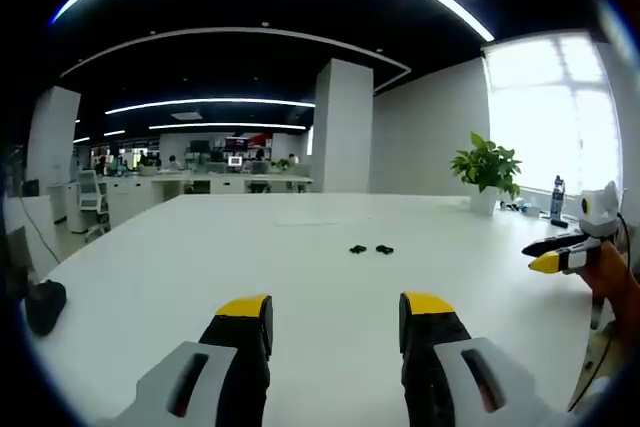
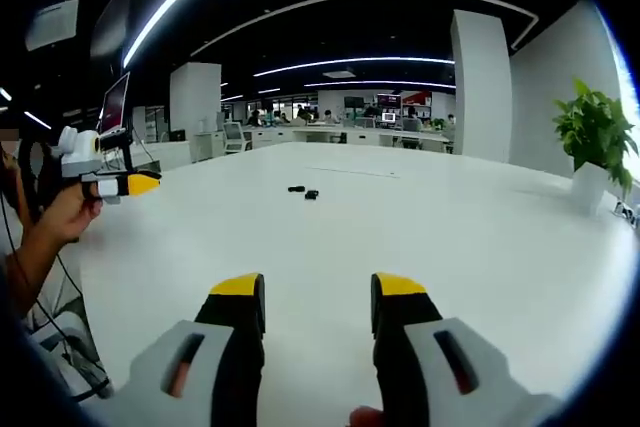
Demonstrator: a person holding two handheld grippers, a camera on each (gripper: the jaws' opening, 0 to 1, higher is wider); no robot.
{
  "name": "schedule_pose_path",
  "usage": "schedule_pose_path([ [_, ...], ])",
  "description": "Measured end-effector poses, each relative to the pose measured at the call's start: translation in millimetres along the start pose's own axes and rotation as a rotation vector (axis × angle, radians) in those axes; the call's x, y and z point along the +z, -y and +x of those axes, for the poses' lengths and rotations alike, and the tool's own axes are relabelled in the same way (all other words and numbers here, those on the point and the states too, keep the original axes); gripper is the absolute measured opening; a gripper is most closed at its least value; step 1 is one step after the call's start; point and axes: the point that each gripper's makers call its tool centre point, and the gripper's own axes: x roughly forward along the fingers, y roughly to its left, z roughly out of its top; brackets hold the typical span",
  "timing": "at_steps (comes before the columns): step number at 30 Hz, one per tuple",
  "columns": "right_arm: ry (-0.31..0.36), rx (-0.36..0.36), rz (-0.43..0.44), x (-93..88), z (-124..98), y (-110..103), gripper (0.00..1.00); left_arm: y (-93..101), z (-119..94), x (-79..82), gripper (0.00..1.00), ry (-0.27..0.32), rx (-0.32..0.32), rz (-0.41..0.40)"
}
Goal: Snap the two parts of the plastic buckle together until the buckle closes and remains connected.
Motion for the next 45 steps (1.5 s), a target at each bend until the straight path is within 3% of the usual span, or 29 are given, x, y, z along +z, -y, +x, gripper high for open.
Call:
schedule_pose_path([
  [45, -0.022, 0.011, 0.006, 5.6, 6.0, 2.3, 0.39, 4.9, 7.7, 2.1, 0.5, -0.014, -0.041, -0.01],
])
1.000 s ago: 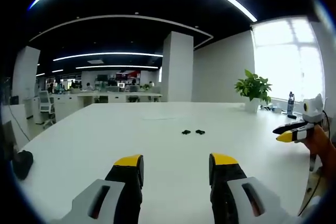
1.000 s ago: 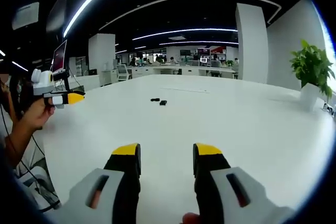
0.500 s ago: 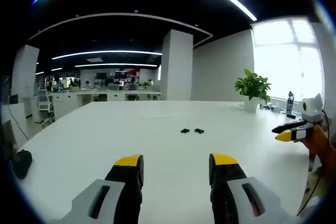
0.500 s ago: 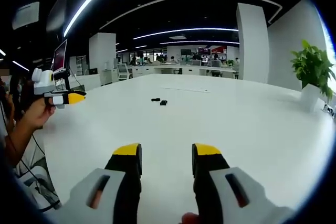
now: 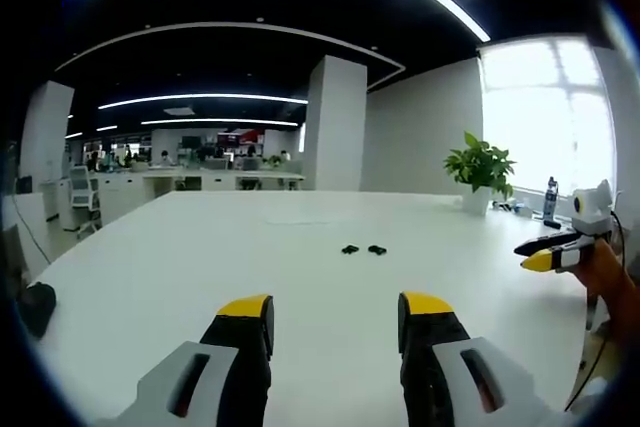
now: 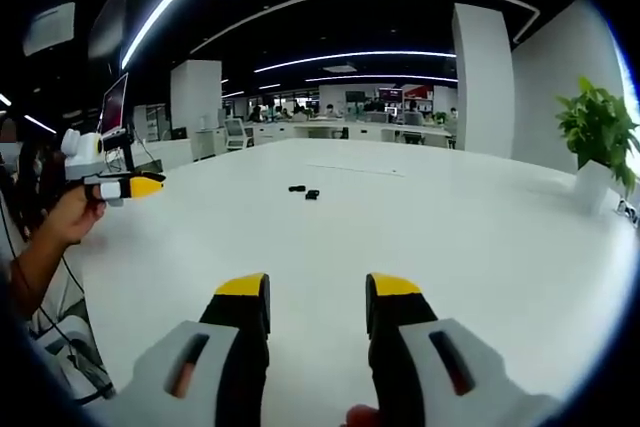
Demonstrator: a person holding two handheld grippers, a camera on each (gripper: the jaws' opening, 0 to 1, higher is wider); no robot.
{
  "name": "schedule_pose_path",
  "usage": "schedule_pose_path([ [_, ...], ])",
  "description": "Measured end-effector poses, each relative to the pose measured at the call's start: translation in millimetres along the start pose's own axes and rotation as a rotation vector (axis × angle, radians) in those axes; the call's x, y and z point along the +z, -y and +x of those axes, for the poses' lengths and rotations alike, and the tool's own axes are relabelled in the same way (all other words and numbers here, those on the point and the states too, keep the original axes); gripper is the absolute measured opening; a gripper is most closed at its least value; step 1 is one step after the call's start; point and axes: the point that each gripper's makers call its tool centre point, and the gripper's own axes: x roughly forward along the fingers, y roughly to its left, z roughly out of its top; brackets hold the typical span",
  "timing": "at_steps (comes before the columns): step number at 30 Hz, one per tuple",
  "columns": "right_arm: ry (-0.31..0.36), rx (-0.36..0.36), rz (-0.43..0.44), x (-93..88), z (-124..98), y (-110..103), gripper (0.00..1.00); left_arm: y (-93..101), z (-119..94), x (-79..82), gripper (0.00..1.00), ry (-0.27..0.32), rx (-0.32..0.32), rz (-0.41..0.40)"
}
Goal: Snap the two parts of the plastic buckle together until the buckle closes and remains connected.
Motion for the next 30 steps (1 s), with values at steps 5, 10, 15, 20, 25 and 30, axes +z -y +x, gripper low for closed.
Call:
schedule_pose_path([
  [5, -0.005, 0.002, -0.009, 1.4, 3, 1, 0.39, -0.5, 3, 2.0, 0.5, 0.001, -0.004, 0.003],
  [10, -0.004, 0.01, -0.007, 3.7, 7, 1, 0.39, 1.0, 7, 3.1, 0.5, -0.004, -0.008, 0.01],
  [15, -0.006, 0.012, -0.01, 4.7, 10, 3, 0.39, 2.2, 9, 4.4, 0.5, -0.007, -0.012, 0.014],
  [20, -0.011, 0.016, -0.008, 4.2, 10, 2, 0.39, 1.0, 10, 3.3, 0.5, -0.011, -0.012, 0.006],
  [25, -0.017, 0.015, -0.011, 3.5, 10, 3, 0.39, -1.6, 8, 2.2, 0.5, -0.009, -0.007, 0.001],
  [30, -0.007, 0.025, -0.002, 5.4, 11, 0, 0.39, -2.4, 7, 0.5, 0.5, -0.015, -0.01, -0.005],
])
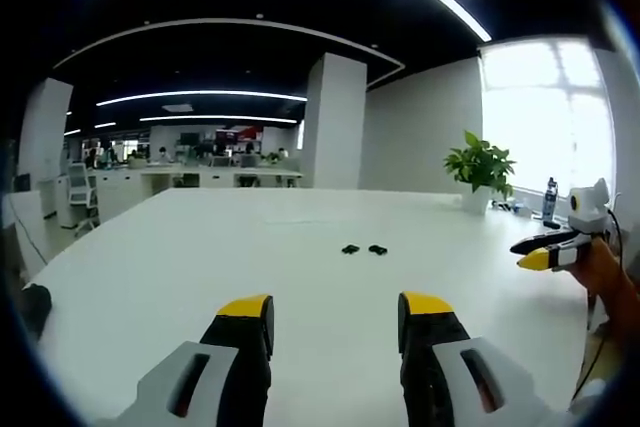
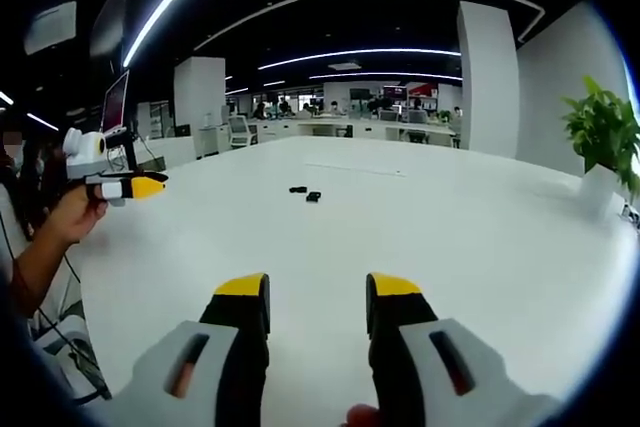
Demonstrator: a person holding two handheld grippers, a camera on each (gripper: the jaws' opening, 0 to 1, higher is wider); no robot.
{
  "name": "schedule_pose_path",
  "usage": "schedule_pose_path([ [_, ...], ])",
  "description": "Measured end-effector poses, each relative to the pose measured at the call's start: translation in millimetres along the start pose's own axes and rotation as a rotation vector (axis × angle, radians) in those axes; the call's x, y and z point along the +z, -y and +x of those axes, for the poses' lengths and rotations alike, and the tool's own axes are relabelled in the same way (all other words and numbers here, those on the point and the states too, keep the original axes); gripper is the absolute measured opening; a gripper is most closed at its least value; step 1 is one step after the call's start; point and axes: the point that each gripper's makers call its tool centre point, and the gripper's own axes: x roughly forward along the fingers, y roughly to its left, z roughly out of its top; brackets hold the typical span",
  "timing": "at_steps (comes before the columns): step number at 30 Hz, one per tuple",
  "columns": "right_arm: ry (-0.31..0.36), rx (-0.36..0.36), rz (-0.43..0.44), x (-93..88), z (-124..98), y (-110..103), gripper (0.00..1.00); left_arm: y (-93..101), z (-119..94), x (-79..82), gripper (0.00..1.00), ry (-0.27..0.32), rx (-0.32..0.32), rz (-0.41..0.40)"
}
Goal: Snap the two parts of the plastic buckle together until the buckle closes and remains connected.
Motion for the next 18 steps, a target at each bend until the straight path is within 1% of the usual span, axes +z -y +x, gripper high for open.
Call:
schedule_pose_path([
  [8, -0.004, 0.002, 0.001, 2.2, 5, 0, 0.38, -0.3, 4, 2.7, 0.5, -0.002, -0.006, 0.016],
  [18, -0.012, 0.015, 0.001, 4.5, 15, 3, 0.38, 1.3, 16, 6.1, 0.5, -0.007, -0.03, 0.017],
])
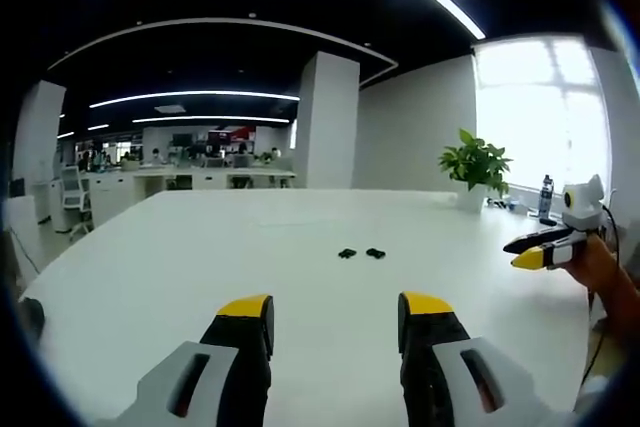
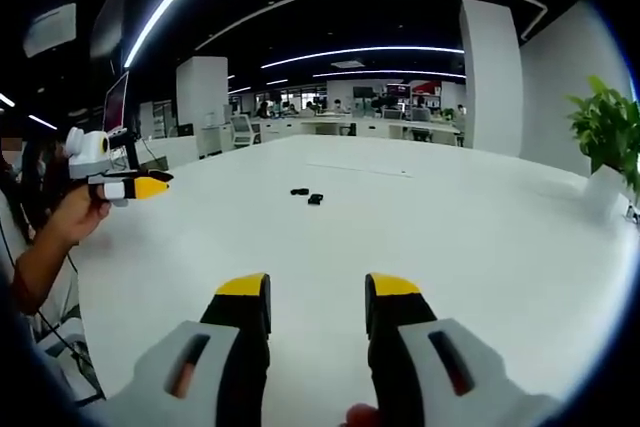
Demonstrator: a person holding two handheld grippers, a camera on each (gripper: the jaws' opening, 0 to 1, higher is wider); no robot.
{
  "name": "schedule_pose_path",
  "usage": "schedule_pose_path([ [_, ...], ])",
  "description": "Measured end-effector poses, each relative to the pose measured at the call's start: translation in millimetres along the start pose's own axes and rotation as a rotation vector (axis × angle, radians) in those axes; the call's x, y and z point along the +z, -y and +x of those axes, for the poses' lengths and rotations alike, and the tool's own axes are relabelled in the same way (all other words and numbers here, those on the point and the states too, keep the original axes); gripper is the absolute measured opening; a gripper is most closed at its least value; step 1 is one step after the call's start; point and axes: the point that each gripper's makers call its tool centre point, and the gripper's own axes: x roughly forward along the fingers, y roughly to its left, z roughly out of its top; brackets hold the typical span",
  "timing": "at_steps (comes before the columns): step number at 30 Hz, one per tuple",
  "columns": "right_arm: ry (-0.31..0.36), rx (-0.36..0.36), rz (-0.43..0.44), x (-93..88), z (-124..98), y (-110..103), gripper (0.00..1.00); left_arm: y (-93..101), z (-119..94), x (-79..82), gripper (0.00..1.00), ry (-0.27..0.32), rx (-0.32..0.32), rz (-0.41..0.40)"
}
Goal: Snap the two parts of the plastic buckle together until the buckle closes and remains connected.
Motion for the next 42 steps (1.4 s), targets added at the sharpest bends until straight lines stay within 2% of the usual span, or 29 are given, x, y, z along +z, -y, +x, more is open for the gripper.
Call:
schedule_pose_path([
  [17, 0.005, 0.042, -0.017, 14.2, 23, 4, 0.38, 0.0, 23, 7.4, 0.5, -0.008, -0.03, 0.019],
  [30, 0.011, 0.074, -0.025, 27.5, 42, 7, 0.37, -7.9, 36, 23.3, 0.51, -0.001, -0.042, 0.051],
  [42, -0.012, 0.094, -0.038, 30.4, 62, 7, 0.36, -10.7, 54, 16.3, 0.5, -0.04, -0.043, 0.066],
])
